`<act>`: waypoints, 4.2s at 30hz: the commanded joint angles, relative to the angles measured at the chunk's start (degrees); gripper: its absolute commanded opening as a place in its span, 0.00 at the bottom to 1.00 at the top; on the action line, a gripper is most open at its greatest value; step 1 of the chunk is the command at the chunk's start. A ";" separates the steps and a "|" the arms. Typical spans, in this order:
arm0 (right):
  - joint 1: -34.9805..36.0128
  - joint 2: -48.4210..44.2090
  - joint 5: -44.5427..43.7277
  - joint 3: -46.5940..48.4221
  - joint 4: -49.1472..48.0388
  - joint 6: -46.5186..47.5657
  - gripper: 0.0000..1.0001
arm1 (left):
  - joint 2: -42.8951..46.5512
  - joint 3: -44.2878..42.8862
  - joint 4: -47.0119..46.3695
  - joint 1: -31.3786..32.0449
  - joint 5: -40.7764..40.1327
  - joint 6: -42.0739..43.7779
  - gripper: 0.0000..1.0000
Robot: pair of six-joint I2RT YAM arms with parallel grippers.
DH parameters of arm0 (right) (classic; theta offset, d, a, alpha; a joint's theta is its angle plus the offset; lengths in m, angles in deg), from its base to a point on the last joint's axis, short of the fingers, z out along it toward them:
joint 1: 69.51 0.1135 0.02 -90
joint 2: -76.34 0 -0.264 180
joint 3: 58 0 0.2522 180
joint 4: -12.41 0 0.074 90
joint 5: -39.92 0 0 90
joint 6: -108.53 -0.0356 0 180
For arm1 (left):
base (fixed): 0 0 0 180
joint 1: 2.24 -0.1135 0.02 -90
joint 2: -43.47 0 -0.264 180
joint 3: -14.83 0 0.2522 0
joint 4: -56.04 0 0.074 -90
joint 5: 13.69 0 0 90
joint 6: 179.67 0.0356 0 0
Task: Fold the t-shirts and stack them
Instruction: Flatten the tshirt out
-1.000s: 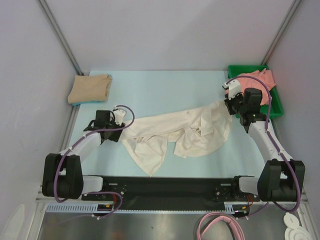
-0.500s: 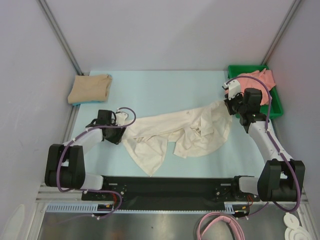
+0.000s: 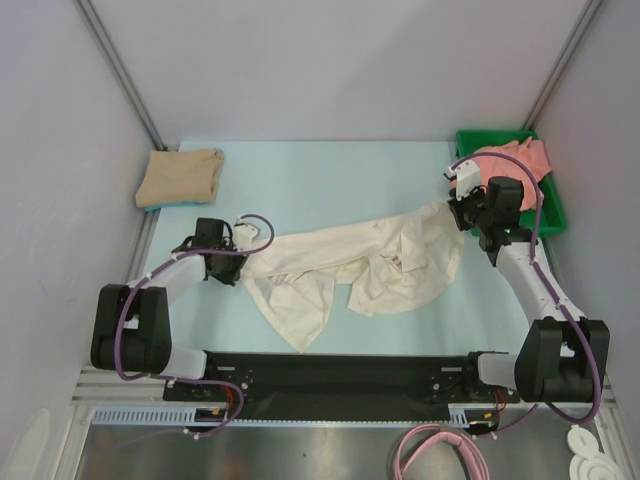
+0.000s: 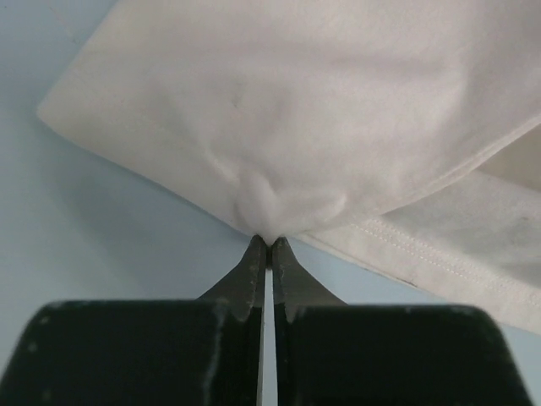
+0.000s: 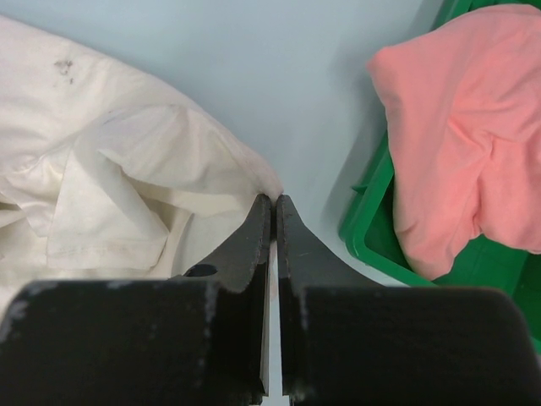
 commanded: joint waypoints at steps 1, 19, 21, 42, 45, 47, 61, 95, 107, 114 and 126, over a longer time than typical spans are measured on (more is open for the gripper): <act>0.36 0.33 0.30 0.09 -1.51 0.42 0.00 | 2.25 -0.81 -0.37 -0.52 1.87 1.84 0.00; -0.43 3.78 -3.14 -1.92 -4.67 9.12 0.45 | 17.56 6.92 -4.32 -1.04 -11.94 0.70 0.00; -1.04 -3.40 3.58 -6.39 -3.98 14.03 0.47 | 17.56 6.92 -4.67 -1.04 -11.66 0.08 0.00; 5.53 6.66 19.37 -4.22 14.31 22.93 0.50 | 18.26 7.37 -6.70 -1.04 -8.32 0.61 0.01; 9.30 6.13 17.62 -4.04 13.96 23.19 0.52 | 18.08 7.36 -6.70 -0.96 -8.41 0.61 0.00; 11.07 6.39 16.82 -4.22 13.35 22.58 0.52 | 18.17 7.45 -6.70 -0.96 -8.50 0.61 0.00; 19.34 12.19 4.79 -5.27 0.79 18.53 0.56 | 18.61 7.54 -6.87 -0.96 -8.59 0.52 0.00; 11.52 -18.64 -3.04 11.95 14.57 14.31 0.00 | 43.55 0.60 1.83 -0.96 -7.80 4.91 0.00; 9.15 -19.01 -14.03 26.61 7.45 2.73 0.00 | 39.27 -25.03 8.25 -0.96 -4.28 3.25 0.01; 6.51 -16.90 -13.15 40.06 10.78 -5.54 0.00 | 38.30 -37.89 12.46 -0.96 -3.23 1.66 0.00; 5.46 -26.47 -10.17 53.95 17.28 -6.88 0.00 | 47.09 -52.21 19.31 -0.96 -0.41 0.87 0.00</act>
